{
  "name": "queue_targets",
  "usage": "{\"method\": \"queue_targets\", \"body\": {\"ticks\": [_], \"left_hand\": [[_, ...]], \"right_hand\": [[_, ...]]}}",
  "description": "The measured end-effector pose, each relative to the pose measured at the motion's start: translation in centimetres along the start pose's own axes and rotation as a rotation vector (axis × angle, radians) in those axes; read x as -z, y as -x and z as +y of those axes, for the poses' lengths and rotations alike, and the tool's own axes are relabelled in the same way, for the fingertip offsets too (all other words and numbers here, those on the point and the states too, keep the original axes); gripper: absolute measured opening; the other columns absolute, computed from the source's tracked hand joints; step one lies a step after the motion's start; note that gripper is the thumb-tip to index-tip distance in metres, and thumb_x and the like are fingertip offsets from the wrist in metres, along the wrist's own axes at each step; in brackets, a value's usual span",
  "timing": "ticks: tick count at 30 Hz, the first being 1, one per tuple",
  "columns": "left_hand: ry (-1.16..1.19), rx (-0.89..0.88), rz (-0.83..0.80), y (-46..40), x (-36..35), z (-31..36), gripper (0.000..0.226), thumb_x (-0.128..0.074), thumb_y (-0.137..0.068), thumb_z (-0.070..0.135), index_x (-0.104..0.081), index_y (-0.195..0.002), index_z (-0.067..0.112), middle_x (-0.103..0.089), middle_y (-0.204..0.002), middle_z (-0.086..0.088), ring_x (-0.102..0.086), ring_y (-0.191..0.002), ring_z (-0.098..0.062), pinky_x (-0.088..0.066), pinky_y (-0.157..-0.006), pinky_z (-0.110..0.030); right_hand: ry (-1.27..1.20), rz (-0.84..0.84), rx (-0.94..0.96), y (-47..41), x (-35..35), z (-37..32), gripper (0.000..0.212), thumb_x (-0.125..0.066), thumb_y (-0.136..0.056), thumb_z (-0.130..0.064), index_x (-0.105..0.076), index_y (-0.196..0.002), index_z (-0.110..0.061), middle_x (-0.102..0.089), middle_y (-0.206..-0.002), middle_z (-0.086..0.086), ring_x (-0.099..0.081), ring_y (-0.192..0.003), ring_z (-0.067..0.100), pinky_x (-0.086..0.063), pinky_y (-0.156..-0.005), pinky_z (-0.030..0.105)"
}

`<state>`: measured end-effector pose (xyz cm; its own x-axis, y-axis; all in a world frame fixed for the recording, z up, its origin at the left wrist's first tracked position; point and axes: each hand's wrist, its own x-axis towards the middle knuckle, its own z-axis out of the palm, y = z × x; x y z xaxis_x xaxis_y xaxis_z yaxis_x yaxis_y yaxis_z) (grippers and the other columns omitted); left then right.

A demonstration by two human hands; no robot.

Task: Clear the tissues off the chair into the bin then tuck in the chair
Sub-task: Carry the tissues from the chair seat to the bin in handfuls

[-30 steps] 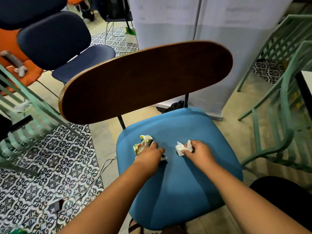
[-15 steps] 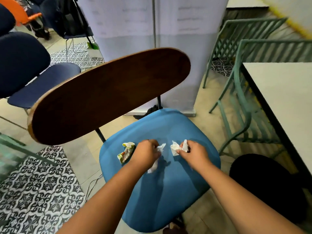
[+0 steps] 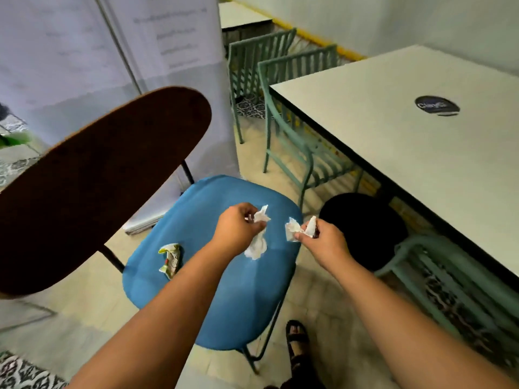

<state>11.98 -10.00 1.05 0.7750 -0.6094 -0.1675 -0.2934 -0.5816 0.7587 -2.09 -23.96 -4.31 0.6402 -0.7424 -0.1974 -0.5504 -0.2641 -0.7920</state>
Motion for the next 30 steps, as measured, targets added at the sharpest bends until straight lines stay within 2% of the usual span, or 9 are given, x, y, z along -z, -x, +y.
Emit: {"method": "queue_targets", "body": {"ticks": [3,8,12,16,19,21,24,28,30], "left_hand": [[0.003,-0.060,-0.073,1.5,-2.0,1.3,0.012,-0.072,-0.080,0.019,-0.066,-0.090,0.015,-0.067,-0.084,-0.003,-0.062,-0.076,-0.020,-0.045,-0.065,-0.027],[-0.047,-0.182,-0.226,4.3,-7.5,4.7,0.023,-0.072,-0.081,0.024,-0.067,-0.100,0.012,-0.069,-0.089,-0.006,-0.065,-0.084,-0.024,-0.052,-0.076,-0.035],[-0.060,-0.303,-0.382,7.4,-12.9,8.8,0.021,-0.071,-0.082,0.023,-0.065,-0.099,0.013,-0.066,-0.088,-0.004,-0.061,-0.081,-0.018,-0.047,-0.072,-0.031],[-0.069,-0.385,-0.511,11.0,-18.5,12.5,0.019,-0.071,-0.084,0.026,-0.063,-0.099,0.018,-0.061,-0.083,0.004,-0.060,-0.076,-0.013,-0.047,-0.065,-0.023],[-0.081,-0.407,-0.572,13.2,-22.3,14.8,0.023,-0.072,-0.083,0.025,-0.064,-0.102,0.015,-0.064,-0.087,0.001,-0.062,-0.081,-0.016,-0.054,-0.075,-0.033],[-0.094,-0.407,-0.632,14.7,-25.0,16.1,0.026,-0.072,-0.083,0.024,-0.064,-0.106,0.014,-0.064,-0.092,0.000,-0.063,-0.087,-0.018,-0.054,-0.082,-0.034],[-0.102,-0.403,-0.723,17.5,-29.7,17.9,0.027,-0.072,-0.083,0.024,-0.063,-0.108,0.016,-0.061,-0.092,0.005,-0.059,-0.085,-0.013,-0.048,-0.078,-0.028],[-0.075,-0.378,-0.785,20.7,-35.6,20.2,0.021,-0.074,-0.082,0.023,-0.063,-0.099,0.016,-0.062,-0.084,0.006,-0.059,-0.076,-0.010,-0.046,-0.070,-0.025],[-0.055,-0.350,-0.804,22.2,-38.8,21.1,0.020,-0.074,-0.082,0.022,-0.063,-0.097,0.018,-0.062,-0.083,0.007,-0.061,-0.077,-0.012,-0.046,-0.068,-0.024]], "right_hand": [[-0.007,0.092,-0.056,3.3,2.0,2.0,0.023,-0.074,-0.079,-0.031,-0.066,-0.094,-0.016,-0.064,-0.084,0.000,-0.059,-0.079,0.019,-0.039,-0.067,0.026],[-0.048,0.220,-0.181,9.2,6.5,6.9,0.018,-0.074,-0.079,-0.030,-0.062,-0.087,-0.018,-0.066,-0.082,0.002,-0.059,-0.075,0.018,-0.038,-0.059,0.027],[-0.048,0.369,-0.280,14.1,11.0,10.8,0.019,-0.074,-0.080,-0.030,-0.064,-0.088,-0.016,-0.065,-0.078,0.001,-0.056,-0.068,0.014,-0.037,-0.053,0.021],[-0.068,0.483,-0.404,18.0,14.4,15.3,0.022,-0.074,-0.078,-0.033,-0.066,-0.091,-0.017,-0.064,-0.080,-0.001,-0.058,-0.073,0.016,-0.035,-0.058,0.027],[-0.102,0.527,-0.472,20.4,16.5,18.1,0.026,-0.075,-0.079,-0.030,-0.066,-0.095,-0.012,-0.067,-0.084,0.001,-0.062,-0.079,0.021,-0.040,-0.064,0.029],[-0.132,0.563,-0.519,22.3,18.0,20.0,0.027,-0.074,-0.079,-0.029,-0.066,-0.097,-0.010,-0.068,-0.087,0.004,-0.063,-0.081,0.023,-0.044,-0.067,0.031],[-0.151,0.607,-0.581,25.7,20.8,23.4,0.019,-0.073,-0.081,-0.030,-0.062,-0.092,-0.017,-0.063,-0.082,0.000,-0.058,-0.077,0.018,-0.039,-0.061,0.026],[-0.180,0.648,-0.649,28.6,25.0,28.4,0.020,-0.071,-0.082,-0.031,-0.063,-0.092,-0.017,-0.068,-0.085,0.005,-0.061,-0.079,0.022,-0.041,-0.067,0.027],[-0.189,0.657,-0.660,29.9,26.8,31.0,0.021,-0.072,-0.081,-0.030,-0.064,-0.093,-0.015,-0.067,-0.085,0.005,-0.062,-0.080,0.023,-0.042,-0.068,0.028]]}}
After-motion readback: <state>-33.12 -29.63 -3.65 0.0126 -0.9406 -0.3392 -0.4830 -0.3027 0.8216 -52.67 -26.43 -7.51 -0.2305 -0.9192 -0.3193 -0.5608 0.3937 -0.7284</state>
